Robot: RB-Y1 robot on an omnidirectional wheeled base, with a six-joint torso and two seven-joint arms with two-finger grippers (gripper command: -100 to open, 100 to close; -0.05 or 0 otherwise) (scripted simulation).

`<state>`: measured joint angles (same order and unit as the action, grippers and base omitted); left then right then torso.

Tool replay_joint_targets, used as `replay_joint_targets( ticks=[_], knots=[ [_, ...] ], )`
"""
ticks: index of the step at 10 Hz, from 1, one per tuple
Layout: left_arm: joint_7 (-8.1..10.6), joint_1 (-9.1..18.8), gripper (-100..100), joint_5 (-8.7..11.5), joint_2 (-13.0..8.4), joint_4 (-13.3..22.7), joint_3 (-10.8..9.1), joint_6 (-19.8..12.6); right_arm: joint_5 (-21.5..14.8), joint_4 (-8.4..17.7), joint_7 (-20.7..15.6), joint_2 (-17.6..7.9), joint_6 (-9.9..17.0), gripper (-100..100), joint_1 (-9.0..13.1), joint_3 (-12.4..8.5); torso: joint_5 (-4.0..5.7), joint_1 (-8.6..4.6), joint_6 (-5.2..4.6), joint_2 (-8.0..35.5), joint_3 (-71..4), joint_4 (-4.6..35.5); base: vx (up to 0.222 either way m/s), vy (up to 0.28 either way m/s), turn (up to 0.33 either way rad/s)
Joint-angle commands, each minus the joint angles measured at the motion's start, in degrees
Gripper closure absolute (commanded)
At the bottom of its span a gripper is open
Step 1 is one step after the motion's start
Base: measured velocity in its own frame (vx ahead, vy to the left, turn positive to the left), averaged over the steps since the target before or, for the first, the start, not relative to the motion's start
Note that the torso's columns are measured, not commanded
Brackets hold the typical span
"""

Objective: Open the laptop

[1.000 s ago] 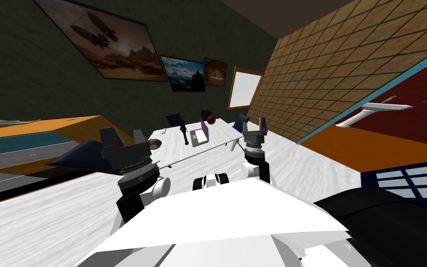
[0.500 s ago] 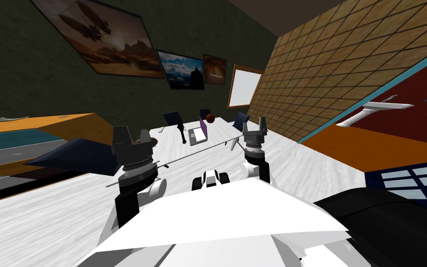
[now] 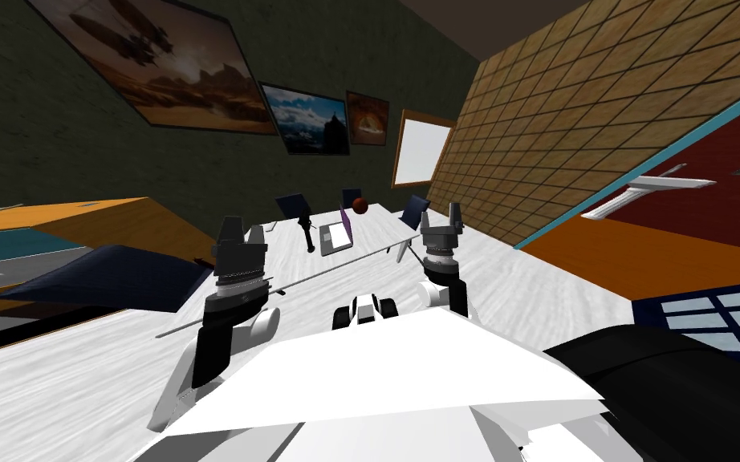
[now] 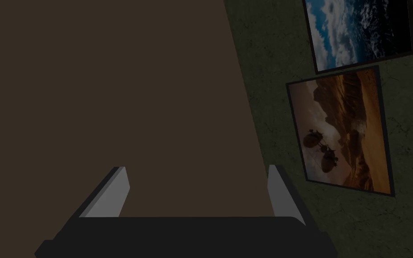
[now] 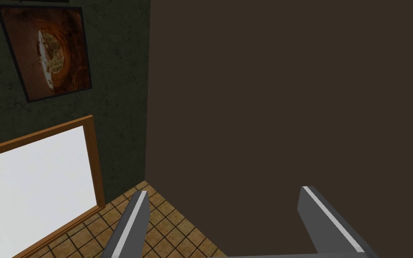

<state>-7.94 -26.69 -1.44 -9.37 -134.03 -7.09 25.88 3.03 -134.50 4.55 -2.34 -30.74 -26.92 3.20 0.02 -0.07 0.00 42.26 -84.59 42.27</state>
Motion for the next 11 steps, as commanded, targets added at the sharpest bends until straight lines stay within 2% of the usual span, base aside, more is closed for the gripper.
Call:
replay_joint_targets(
  ticks=[1, 4, 5, 7, 8, 10, 11],
  knots=[
    [-0.20, 1.39, -100, -0.71, -1.15, 1.33, -2.10, -4.29, 0.00, 0.00, 0.00, 0.00, 0.00, 0, 0.00, 0.00, -0.02, 0.03, 0.00, 0.03, 0.03, 0.01, 0.090, -0.133, -0.010],
    [-0.31, 3.22, -100, -1.51, -1.87, 2.87, -4.98, -9.86, 0.00, 0.00, 0.00, 0.00, 0.00, 0, 0.00, 0.00, 0.00, -0.01, 0.00, 0.01, 0.01, 0.00, 0.095, -0.158, -0.016],
    [-0.31, 3.22, -100, -1.51, -1.87, 2.87, -4.98, -10.62, 0.00, 0.00, 0.00, 0.00, 0.00, 0, 0.00, 0.00, 0.00, 0.01, 0.00, 0.02, 0.02, 0.01, 0.063, -0.098, -0.001],
    [-0.39, 4.55, -100, -2.09, -2.13, 4.02, -7.05, -14.54, 0.00, 0.00, 0.00, -0.01, 0.00, 0, 0.00, -0.01, -0.09, 0.25, 0.00, 0.14, 0.10, 0.05, 0.054, -0.104, -0.019],
    [-0.39, 4.55, -100, -2.09, -2.13, 4.02, -7.05, -14.92, 0.00, 0.00, 0.00, 0.00, 0.00, 0, 0.00, 0.00, -0.02, 0.03, 0.00, 0.06, 0.05, 0.03, 0.063, -0.120, 0.002],
    [-0.47, 5.97, -100, -2.69, -2.15, 5.31, -9.24, -18.55, 0.00, 0.00, 0.00, 0.00, 0.00, 0, 0.00, 0.00, -0.01, 0.02, 0.00, -0.06, -0.03, -0.01, 0.084, -0.135, -0.016],
    [-0.47, 5.97, -100, -2.69, -2.15, 5.31, -9.24, -19.47, 0.00, 0.00, 0.00, 0.00, 0.00, 0, 0.00, 0.00, 0.00, -0.03, -0.01, -0.07, -0.04, -0.02, 0.058, -0.111, -0.003]
  ],
)
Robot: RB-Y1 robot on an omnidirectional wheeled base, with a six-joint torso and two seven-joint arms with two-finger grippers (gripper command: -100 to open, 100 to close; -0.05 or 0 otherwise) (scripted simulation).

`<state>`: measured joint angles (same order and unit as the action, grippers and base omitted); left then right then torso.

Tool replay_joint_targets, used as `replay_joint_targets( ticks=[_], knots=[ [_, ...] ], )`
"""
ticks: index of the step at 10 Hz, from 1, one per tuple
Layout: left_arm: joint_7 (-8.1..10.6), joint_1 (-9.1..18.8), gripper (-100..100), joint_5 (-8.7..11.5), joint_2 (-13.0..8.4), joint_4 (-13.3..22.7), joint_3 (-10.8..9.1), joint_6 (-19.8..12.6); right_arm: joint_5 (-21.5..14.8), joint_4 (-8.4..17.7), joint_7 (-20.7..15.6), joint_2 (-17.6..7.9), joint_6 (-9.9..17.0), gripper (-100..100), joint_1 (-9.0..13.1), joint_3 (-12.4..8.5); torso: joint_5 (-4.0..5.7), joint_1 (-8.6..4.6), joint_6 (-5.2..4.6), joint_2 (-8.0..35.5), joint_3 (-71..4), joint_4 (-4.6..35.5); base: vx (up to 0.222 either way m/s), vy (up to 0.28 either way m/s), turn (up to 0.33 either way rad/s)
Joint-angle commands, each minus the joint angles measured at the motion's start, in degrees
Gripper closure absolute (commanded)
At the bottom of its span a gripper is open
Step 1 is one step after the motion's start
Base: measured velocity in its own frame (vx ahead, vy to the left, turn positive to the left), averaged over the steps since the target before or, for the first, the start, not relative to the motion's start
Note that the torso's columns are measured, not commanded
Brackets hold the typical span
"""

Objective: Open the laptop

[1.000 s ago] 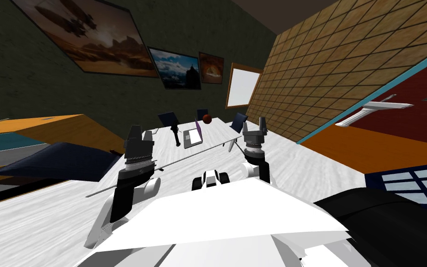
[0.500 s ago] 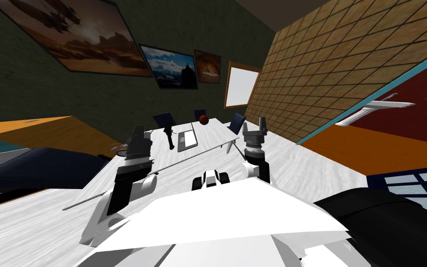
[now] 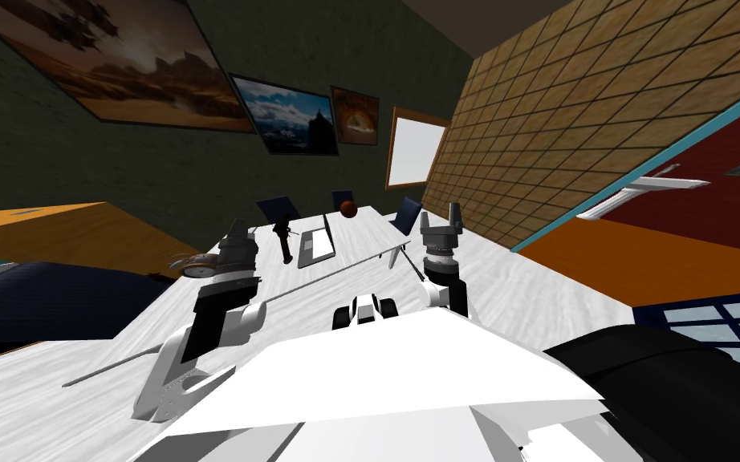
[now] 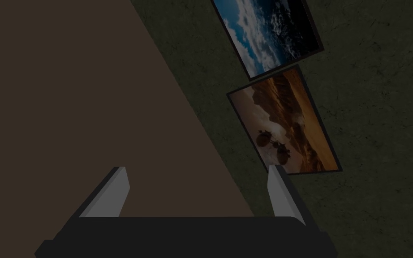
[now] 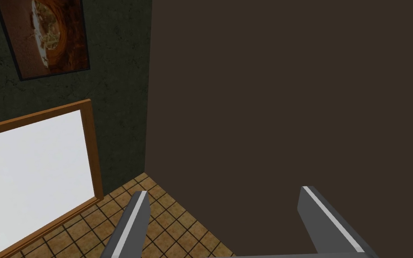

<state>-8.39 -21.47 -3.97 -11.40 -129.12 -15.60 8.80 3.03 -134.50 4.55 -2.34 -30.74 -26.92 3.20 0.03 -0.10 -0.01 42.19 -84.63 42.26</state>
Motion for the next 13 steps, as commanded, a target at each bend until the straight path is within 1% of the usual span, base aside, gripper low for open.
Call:
replay_joint_targets(
  ticks=[1, 2, 3, 4, 5, 7, 8, 10, 11, 12, 13],
  knots=[
    [-0.05, 1.48, -100, -0.48, -0.05, 1.10, -1.86, -4.48, 0.00, 0.00, 0.00, 0.00, 0.00, 0, 0.00, 0.00, -0.03, 0.16, 0.01, 0.13, 0.07, 0.03, 0.067, -0.091, -0.012],
    [-0.09, 2.24, -100, -0.80, 0.07, 1.82, -3.01, -6.17, 0.00, 0.00, 0.00, -0.01, 0.00, 0, 0.00, -0.01, -0.07, 0.22, 0.01, 0.12, 0.08, 0.04, 0.090, -0.117, -0.018],
    [-0.09, 2.24, -100, -0.80, 0.07, 1.82, -3.01, -7.14, 0.00, 0.00, 0.00, 0.00, 0.00, 0, 0.00, 0.00, -0.04, 0.11, 0.01, 0.05, 0.04, 0.02, 0.080, -0.116, -0.007],
    [-0.13, 3.00, -100, -1.12, 0.23, 2.55, -4.17, -9.09, 0.00, 0.00, 0.00, 0.00, 0.00, 0, 0.00, 0.00, -0.02, 0.07, 0.01, 0.09, 0.05, 0.02, 0.066, -0.136, -0.014],
    [-0.13, 3.00, -100, -1.12, 0.23, 2.55, -4.17, -9.57, 0.00, 0.00, 0.00, 0.00, 0.00, 0, 0.00, 0.00, 0.00, 0.01, 0.00, 0.13, 0.08, 0.04, 0.054, -0.108, -0.004],
    [-0.20, 4.55, -100, -1.77, 0.67, 4.06, -6.50, -13.37, 0.00, 0.00, 0.00, 0.00, 0.00, 0, 0.00, 0.00, -0.04, 0.13, 0.01, 0.12, 0.08, 0.04, 0.069, -0.129, -0.019],
    [-0.20, 4.55, -100, -1.77, 0.67, 4.06, -6.50, -14.47, 0.00, 0.00, 0.00, 0.00, 0.00, 0, 0.00, 0.00, 0.00, 0.00, 0.01, 0.05, 0.04, 0.02, 0.070, -0.123, 0.001],
    [-0.27, 6.09, -100, -2.41, 1.21, 5.60, -8.81, -18.23, 0.00, 0.00, 0.00, 0.00, 0.00, 0, 0.00, 0.00, -0.04, 0.12, 0.01, 0.01, 0.01, 0.01, 0.107, -0.142, -0.017],
    [-0.27, 6.09, -100, -2.41, 1.21, 5.60, -8.81, -19.32, 0.00, 0.00, 0.00, 0.00, 0.00, 0, 0.00, 0.00, 0.00, 0.00, 0.00, -0.04, -0.02, -0.01, 0.081, -0.113, -0.002],
    [-0.31, 6.85, -100, -2.72, 1.50, 6.38, -9.94, -21.36, 0.00, 0.00, 0.00, -0.01, 0.00, 0, 0.00, -0.01, -0.03, 0.18, 0.02, 0.13, 0.07, 0.03, 0.077, -0.108, -0.017],
    [-0.31, 6.85, -100, -2.72, 1.50, 6.38, -9.94, -21.71, 0.00, 0.00, 0.00, -0.01, 0.00, 0, 0.00, -0.01, -0.06, 0.18, 0.01, 0.17, 0.11, 0.05, 0.047, -0.083, -0.003]
  ],
)
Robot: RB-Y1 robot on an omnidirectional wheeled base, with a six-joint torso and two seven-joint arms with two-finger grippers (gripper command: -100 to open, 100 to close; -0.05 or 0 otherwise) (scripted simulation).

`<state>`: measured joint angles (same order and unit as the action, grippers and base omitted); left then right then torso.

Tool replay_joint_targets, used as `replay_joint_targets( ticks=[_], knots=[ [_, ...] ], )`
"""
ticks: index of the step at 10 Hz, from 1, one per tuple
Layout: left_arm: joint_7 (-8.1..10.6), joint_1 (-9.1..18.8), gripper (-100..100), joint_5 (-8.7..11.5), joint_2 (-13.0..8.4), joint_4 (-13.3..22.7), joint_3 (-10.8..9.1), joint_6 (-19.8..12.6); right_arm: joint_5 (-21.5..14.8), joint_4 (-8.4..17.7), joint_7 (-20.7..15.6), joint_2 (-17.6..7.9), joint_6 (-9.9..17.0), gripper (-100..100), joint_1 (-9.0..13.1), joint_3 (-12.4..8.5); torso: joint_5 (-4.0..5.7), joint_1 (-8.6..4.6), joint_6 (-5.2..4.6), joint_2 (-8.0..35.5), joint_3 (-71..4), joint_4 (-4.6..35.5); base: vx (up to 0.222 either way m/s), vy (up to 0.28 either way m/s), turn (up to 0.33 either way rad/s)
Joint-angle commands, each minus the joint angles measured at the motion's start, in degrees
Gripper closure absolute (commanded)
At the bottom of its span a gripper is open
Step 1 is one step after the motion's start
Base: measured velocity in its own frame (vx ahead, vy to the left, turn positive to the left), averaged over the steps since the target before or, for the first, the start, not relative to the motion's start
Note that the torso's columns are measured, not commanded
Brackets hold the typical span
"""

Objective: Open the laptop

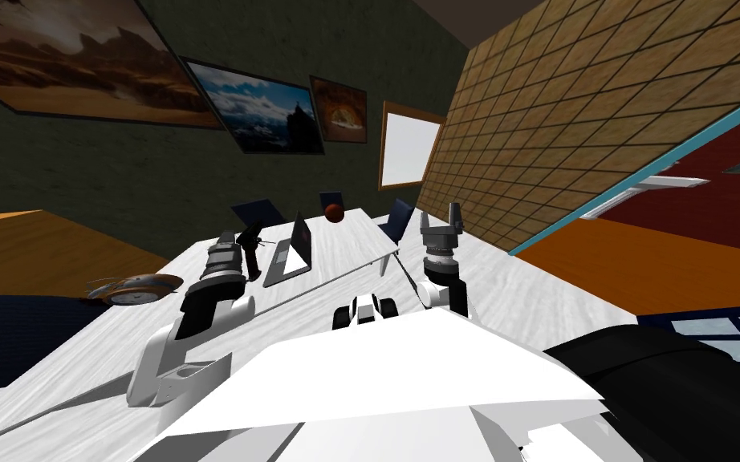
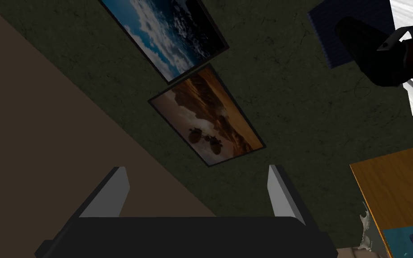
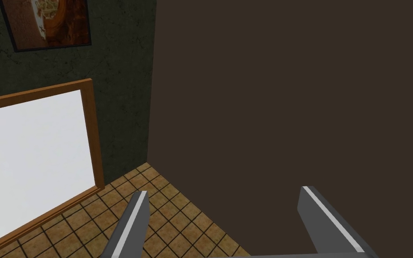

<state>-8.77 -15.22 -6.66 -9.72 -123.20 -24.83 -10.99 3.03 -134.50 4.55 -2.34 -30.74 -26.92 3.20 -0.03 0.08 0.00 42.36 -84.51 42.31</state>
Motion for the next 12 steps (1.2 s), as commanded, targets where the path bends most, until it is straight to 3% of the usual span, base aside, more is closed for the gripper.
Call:
replay_joint_targets(
  ticks=[1, 4, 9, 12],
  knots=[
    [0.04, 1.35, -100, -0.34, 0.10, 1.25, -1.81, -3.74, 0.00, 0.00, 0.00, 0.00, 0.00, 0, 0.00, 0.00, 0.00, 0.05, 0.00, 0.08, 0.04, 0.02, 0.048, -0.088, -0.015],
    [0.01, 2.09, -100, -0.64, 0.38, 2.03, -2.89, -6.55, 0.00, 0.00, 0.00, 0.00, 0.00, 0, 0.00, 0.00, 0.04, -0.15, -0.01, -0.12, -0.08, -0.04, 0.048, -0.084, -0.007],
    [-0.10, 4.82, -100, -1.76, 1.54, 4.97, -6.90, -14.97, 0.00, 0.00, 0.00, 0.00, 0.00, 0, 0.00, 0.00, 0.01, -0.01, -0.01, -0.03, -0.02, -0.01, 0.077, -0.116, -0.013],
    [-0.12, 5.44, -100, -2.01, 1.83, 5.64, -7.81, -17.00, 0.00, 0.00, 0.00, 0.00, 0.00, 0, 0.01, 0.00, 0.02, -0.03, 0.00, -0.01, -0.01, 0.00, 0.045, -0.089, -0.004]
  ],
)
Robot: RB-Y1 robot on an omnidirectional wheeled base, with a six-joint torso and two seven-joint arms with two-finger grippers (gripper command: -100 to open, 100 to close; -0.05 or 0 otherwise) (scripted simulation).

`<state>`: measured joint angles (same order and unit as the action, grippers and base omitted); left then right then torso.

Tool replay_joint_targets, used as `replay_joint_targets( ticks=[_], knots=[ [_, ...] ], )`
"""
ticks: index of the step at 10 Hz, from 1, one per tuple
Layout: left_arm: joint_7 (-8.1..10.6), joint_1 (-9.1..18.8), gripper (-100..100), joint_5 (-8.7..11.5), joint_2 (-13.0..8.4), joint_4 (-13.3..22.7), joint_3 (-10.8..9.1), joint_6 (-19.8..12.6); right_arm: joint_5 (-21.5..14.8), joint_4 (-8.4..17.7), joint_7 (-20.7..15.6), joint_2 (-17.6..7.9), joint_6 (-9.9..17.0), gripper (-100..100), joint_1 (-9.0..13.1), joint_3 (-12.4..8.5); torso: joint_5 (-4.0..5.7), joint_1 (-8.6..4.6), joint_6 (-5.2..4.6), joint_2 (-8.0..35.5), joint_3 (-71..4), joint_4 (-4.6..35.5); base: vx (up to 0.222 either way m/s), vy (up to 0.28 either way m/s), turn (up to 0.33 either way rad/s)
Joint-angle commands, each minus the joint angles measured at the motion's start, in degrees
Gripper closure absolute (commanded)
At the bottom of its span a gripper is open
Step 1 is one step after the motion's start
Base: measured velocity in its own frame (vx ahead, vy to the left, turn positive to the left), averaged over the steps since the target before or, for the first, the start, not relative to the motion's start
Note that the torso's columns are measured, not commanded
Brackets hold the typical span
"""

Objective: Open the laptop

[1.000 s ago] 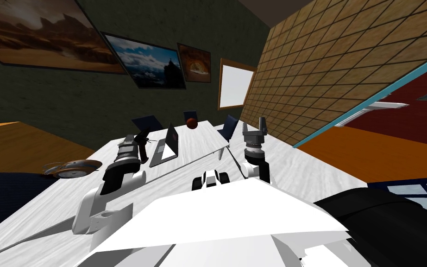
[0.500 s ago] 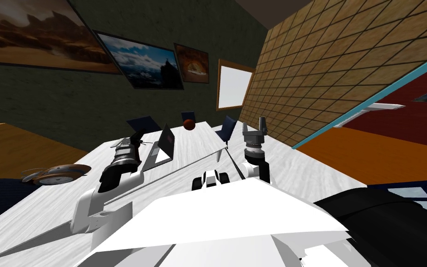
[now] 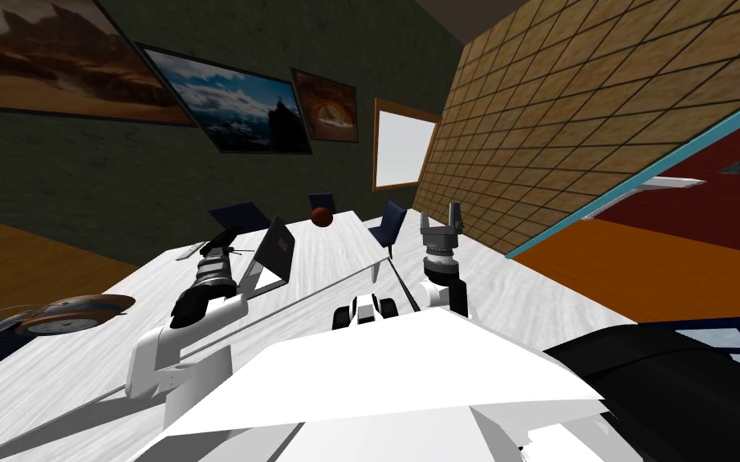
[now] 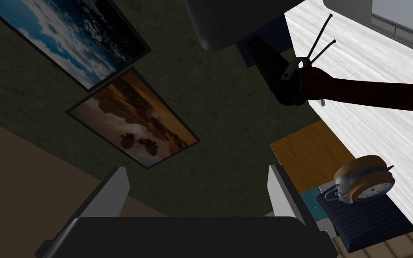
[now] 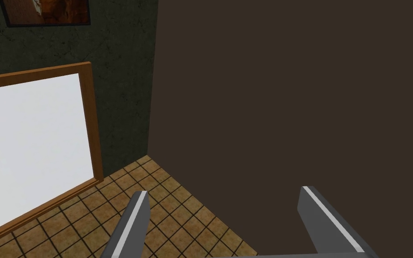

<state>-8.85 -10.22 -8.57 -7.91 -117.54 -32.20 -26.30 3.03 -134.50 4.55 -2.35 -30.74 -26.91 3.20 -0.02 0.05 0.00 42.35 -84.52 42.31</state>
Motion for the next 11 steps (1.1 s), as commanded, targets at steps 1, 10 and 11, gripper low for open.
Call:
replay_joint_targets(
  ticks=[1, 10, 11],
  knots=[
    [-0.06, 1.03, -100, -0.33, 0.35, 0.62, -1.31, -3.52, 0.00, 0.00, 0.00, 0.00, 0.00, 0, 0.00, 0.00, -0.01, 0.07, 0.00, -0.04, -0.03, -0.01, 0.054, -0.057, -0.010],
    [-1.29, 5.73, -100, 2.12, 1.44, 6.56, -3.41, -9.65, 0.00, 0.00, 0.00, -0.01, 0.00, 0, 0.00, -0.01, -0.05, 0.22, 0.00, 0.04, 0.02, 0.01, 0.060, -0.104, 0.012],
    [-1.29, 5.73, -100, 3.38, 0.04, 8.83, -3.41, -9.65, 0.00, 0.00, 0.00, 0.00, 0.00, 0, -0.01, -0.01, 0.01, -0.07, 0.01, -0.06, -0.04, -0.01, 0.027, -0.091, 0.122]
  ],
)
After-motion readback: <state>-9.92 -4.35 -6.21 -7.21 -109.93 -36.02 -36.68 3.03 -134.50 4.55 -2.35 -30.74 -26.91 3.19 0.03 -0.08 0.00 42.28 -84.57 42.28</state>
